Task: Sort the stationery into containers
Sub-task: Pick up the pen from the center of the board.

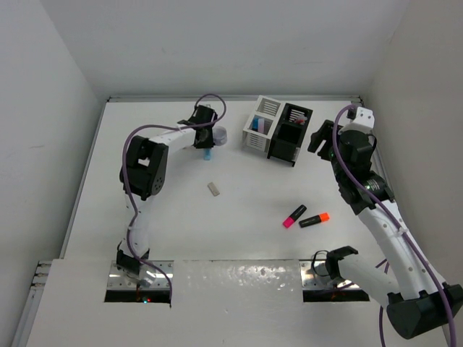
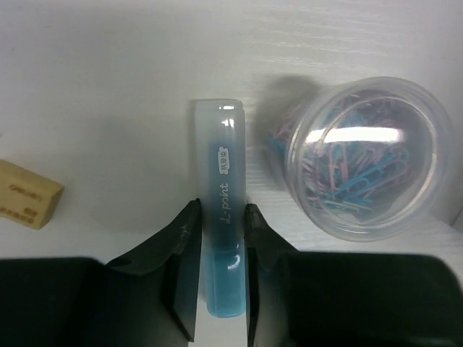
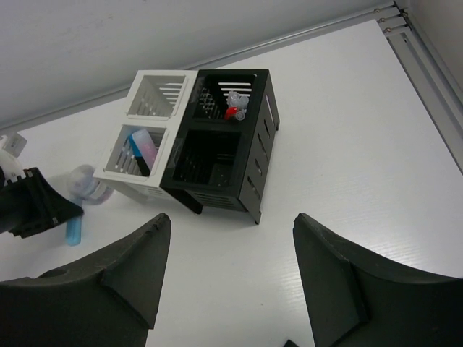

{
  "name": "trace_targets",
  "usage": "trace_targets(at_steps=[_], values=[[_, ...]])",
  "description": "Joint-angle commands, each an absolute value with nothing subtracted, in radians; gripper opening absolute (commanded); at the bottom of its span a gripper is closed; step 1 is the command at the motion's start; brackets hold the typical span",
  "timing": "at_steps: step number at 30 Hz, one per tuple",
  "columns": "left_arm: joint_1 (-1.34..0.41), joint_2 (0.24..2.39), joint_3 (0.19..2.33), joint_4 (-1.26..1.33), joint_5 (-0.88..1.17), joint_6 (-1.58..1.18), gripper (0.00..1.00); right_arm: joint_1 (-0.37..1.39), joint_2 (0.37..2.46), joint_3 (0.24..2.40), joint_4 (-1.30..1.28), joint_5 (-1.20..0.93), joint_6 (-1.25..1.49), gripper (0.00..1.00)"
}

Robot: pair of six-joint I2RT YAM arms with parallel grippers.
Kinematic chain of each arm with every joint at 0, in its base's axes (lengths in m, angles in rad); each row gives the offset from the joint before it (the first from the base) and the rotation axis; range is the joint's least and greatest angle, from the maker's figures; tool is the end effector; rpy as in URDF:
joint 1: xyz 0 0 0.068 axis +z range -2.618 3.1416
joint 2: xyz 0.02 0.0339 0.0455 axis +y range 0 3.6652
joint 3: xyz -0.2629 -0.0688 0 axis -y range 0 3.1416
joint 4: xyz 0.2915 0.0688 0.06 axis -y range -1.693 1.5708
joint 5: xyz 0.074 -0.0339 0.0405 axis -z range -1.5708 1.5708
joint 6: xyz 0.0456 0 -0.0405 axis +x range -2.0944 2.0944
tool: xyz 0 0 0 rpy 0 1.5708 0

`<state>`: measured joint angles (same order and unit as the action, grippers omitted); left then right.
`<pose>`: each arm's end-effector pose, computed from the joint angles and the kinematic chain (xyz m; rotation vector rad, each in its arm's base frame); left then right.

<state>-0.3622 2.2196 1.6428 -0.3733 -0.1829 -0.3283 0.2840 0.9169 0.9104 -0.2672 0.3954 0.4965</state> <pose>0.4939 -0.1783 0.1176 -0.0311 2.4986 -0.0556 0.2581 0.0570 0.3489 0.4642 1.7669 0.1862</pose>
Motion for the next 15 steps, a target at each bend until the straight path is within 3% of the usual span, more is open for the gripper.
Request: trace_targets(at_steps=[1, 7, 15], values=[[-0.308, 2.165, 1.641, -0.445, -0.209, -0.339, 0.0, 0.288, 0.902, 0.948, -0.247, 0.422, 0.486, 0.68], [-0.232, 2.031, 1.747, -0.414, -0.264, -0.256, 0.0, 0.287, 0.899, 0.919, -0.204, 0.417, 0.479, 0.68], [-0.518, 1.927, 1.856, -0.239, -0.037, 0.057, 0.0, 0.287, 0.92, 0.885, -0.13, 0.397, 0.466, 0.68]])
